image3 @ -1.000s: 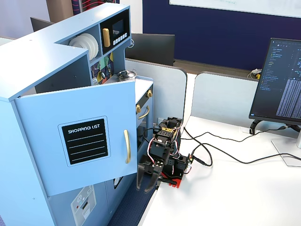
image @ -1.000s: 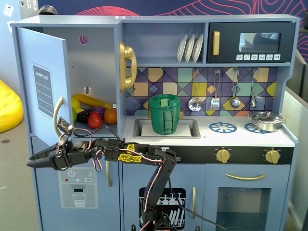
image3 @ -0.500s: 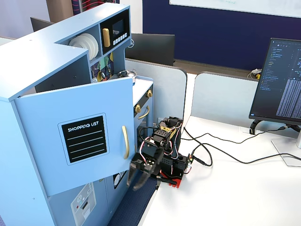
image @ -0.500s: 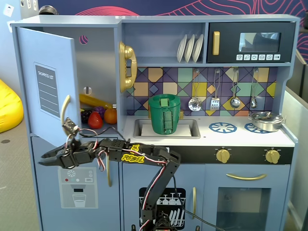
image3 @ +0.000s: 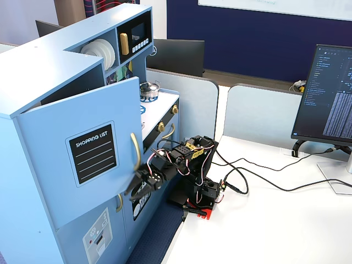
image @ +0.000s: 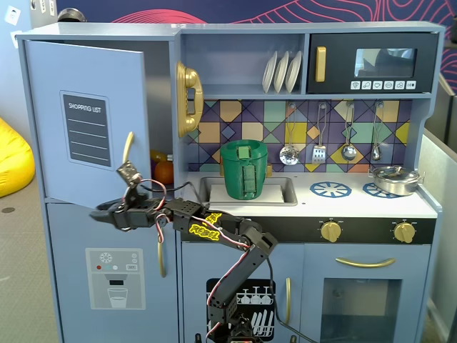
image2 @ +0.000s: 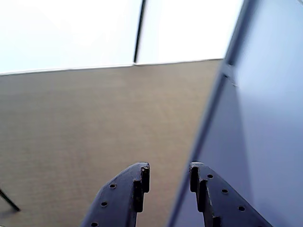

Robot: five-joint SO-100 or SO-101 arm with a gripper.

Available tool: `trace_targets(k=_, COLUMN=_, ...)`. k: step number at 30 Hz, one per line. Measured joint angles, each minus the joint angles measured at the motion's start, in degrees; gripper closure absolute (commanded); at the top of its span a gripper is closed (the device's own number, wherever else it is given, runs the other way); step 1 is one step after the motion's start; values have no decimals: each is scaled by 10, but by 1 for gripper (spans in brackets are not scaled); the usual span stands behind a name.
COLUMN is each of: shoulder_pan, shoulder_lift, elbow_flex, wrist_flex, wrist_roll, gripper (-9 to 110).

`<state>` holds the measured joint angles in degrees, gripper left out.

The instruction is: Close the left cabinet door

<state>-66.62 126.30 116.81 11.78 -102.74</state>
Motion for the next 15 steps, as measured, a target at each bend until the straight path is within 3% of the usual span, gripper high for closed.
trace_targets(k=15, shoulder_pan=168, shoulder_lift=26, elbow_flex=38, wrist_flex=-44, wrist_roll=11, gripper=102)
